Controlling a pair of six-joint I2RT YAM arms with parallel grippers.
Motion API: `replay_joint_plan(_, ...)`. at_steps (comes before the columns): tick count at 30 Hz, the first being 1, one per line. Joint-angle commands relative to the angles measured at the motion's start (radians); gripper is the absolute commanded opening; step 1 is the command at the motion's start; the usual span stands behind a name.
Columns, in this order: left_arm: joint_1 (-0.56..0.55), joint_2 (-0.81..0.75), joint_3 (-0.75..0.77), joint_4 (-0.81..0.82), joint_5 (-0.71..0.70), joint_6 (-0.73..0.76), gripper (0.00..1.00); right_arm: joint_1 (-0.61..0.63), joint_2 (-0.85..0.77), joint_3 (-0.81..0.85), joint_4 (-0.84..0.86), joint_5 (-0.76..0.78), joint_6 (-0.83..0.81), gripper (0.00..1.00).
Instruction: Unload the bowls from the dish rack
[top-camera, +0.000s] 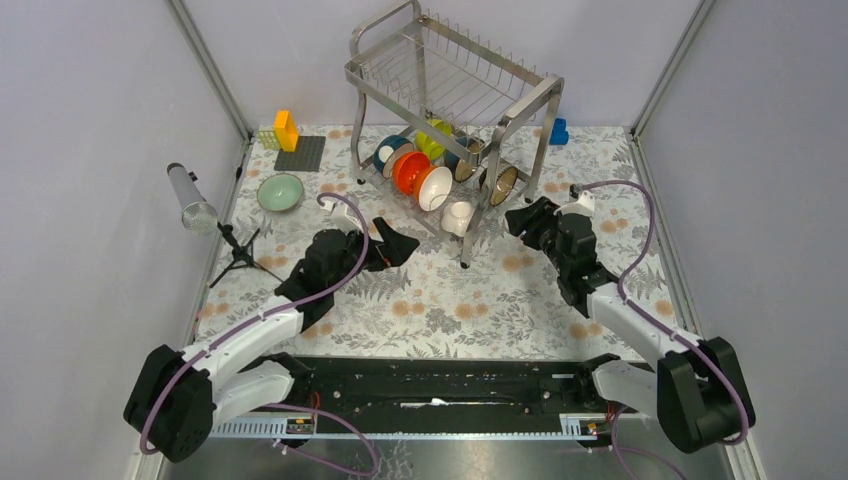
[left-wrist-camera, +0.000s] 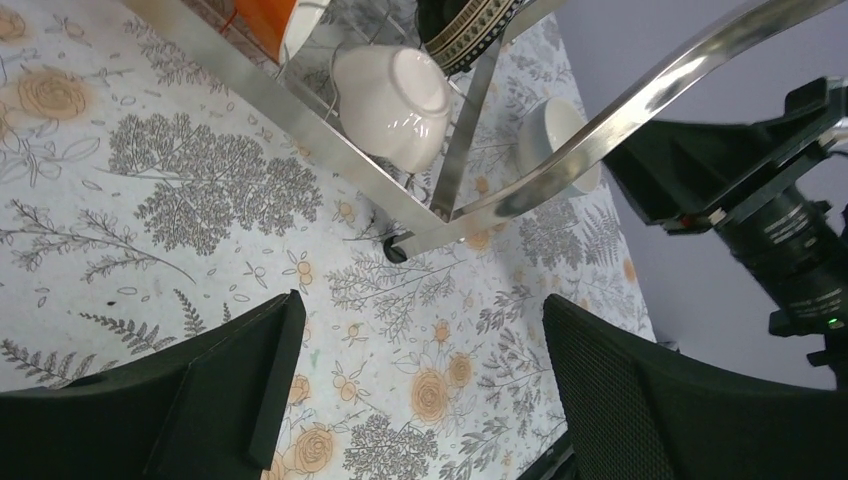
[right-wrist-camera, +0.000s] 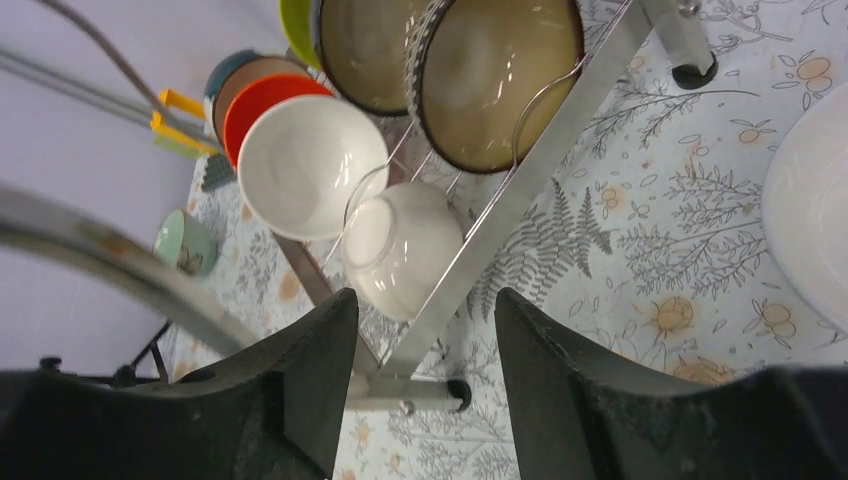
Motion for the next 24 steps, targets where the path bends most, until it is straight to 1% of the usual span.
replay_joint_plan(1,-0.029,0.04,-0.025,0.169,-0.112,-0.006,0.94,-0.057,0.096,0.06,0.156,-0.077,0.118,0.6)
replay_joint_plan(4,-0.032,0.022,-0.04,0.19,-0.156,0.043,0.92,-0.102,0.195,0.074,0.273,-0.175,0.178,0.6)
replay_joint_plan(8,-0.072,-0.006,-0.118,0.28,-0.264,0.205,0.92,-0.119,0.331,0.132,0.365,-0.221,0.187,0.61)
replay_joint_plan(11,-0.08,-0.02,-0.154,0.323,-0.269,0.279,0.92,-0.118,0.433,0.174,0.465,-0.281,0.181,0.67)
replay_joint_plan(14,-0.081,-0.017,-0.174,0.365,-0.26,0.301,0.93,-0.117,0.517,0.225,0.513,-0.311,0.182,0.74)
replay_joint_plan(16,-0.081,-0.002,-0.18,0.38,-0.265,0.306,0.94,-0.119,0.567,0.256,0.518,-0.31,0.189,0.76)
replay_joint_plan(19,-0.081,0.005,-0.174,0.372,-0.249,0.304,0.94,-0.118,0.621,0.278,0.545,-0.289,0.197,0.76)
replay_joint_plan(22,-0.081,-0.004,-0.183,0.385,-0.243,0.297,0.95,-0.118,0.66,0.313,0.521,-0.259,0.196,0.75)
replay_joint_plan(24,-0.08,-0.013,-0.19,0.395,-0.244,0.295,0.95,-0.119,0.687,0.347,0.508,-0.252,0.192,0.72)
